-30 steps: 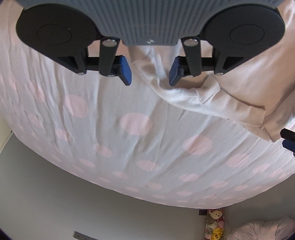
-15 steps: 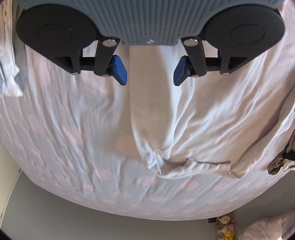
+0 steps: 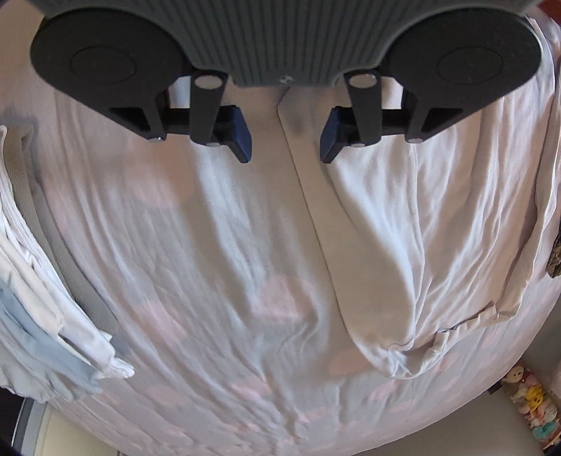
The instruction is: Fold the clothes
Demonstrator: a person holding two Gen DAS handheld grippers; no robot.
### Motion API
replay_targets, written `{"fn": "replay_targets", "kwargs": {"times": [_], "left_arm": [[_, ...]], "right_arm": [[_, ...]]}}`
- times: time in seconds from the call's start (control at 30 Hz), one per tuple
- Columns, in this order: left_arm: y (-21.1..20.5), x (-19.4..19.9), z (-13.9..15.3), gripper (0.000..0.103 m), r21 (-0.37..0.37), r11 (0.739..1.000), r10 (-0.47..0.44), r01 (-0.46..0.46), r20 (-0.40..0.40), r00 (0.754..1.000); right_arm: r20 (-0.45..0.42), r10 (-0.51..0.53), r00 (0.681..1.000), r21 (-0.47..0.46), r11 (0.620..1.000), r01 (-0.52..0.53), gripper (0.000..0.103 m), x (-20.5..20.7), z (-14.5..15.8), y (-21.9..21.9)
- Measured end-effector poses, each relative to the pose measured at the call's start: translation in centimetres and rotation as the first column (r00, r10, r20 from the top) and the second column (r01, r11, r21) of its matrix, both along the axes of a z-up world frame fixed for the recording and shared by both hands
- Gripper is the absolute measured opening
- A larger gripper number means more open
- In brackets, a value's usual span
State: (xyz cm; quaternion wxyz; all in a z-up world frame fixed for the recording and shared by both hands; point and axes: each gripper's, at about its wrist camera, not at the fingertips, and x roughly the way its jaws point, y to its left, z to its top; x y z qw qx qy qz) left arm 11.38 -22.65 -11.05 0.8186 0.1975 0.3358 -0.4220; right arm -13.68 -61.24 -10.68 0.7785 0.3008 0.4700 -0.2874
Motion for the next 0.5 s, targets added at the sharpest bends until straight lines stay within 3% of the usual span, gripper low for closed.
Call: {"fn": "replay_targets", "kwargs": {"times": [0.07,0.23,0.5], "left_arm": [[0.2,-0.3,-0.1,0.052,-0.009,1.0,-0.002,0.002,0.01,1.0],[0.5,-0.9,-0.1,0.052,-0.018,1.0,-0.014,0.015,0.051,0.999],[0.1,-0.1,-0.9,0.052,-0.027,1.0,-0.014,0.015,0.034,0.999]], "right_arm": [[-0.005,-0.017,1.0,0.06,0.998,0.017,0.052,0.0,-0.6,-0.5],[-0.108,-0.014,0.994,0.108,0.994,0.026,0.054,1.6,-2.3,-1.0],[-0.146,0.043,0.988,0.082,0.996,-0.031,0.054,4.2,-3.6,0.3]]}}
